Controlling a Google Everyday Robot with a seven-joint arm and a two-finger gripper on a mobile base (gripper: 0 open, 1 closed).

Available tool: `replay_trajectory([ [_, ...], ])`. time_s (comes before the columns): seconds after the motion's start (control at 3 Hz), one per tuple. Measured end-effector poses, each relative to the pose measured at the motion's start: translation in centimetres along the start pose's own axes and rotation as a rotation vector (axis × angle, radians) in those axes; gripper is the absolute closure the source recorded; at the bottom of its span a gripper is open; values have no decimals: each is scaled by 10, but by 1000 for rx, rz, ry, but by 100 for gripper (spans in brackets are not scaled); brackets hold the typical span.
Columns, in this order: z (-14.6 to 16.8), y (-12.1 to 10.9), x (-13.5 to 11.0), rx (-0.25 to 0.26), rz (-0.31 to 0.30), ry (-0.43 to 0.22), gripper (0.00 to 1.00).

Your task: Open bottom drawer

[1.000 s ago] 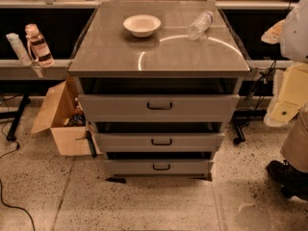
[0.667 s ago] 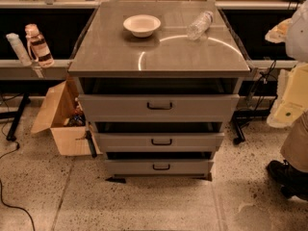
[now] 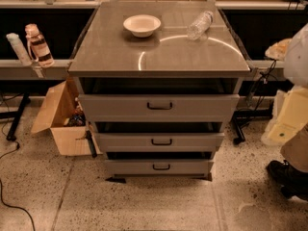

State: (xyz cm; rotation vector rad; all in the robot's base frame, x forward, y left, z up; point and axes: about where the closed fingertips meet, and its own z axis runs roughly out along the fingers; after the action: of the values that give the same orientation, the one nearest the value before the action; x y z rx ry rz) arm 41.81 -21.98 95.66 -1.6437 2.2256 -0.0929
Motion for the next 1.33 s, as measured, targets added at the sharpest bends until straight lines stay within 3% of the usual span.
replay_trajectory([
  [0.33, 21, -2, 4, 34, 15, -37, 0],
  [0.67, 52, -9, 3, 35, -10, -144, 0],
  [1.0, 83, -10, -7, -26, -127, -251, 0],
  [1.33, 119, -7, -12, -105, -301, -303, 0],
])
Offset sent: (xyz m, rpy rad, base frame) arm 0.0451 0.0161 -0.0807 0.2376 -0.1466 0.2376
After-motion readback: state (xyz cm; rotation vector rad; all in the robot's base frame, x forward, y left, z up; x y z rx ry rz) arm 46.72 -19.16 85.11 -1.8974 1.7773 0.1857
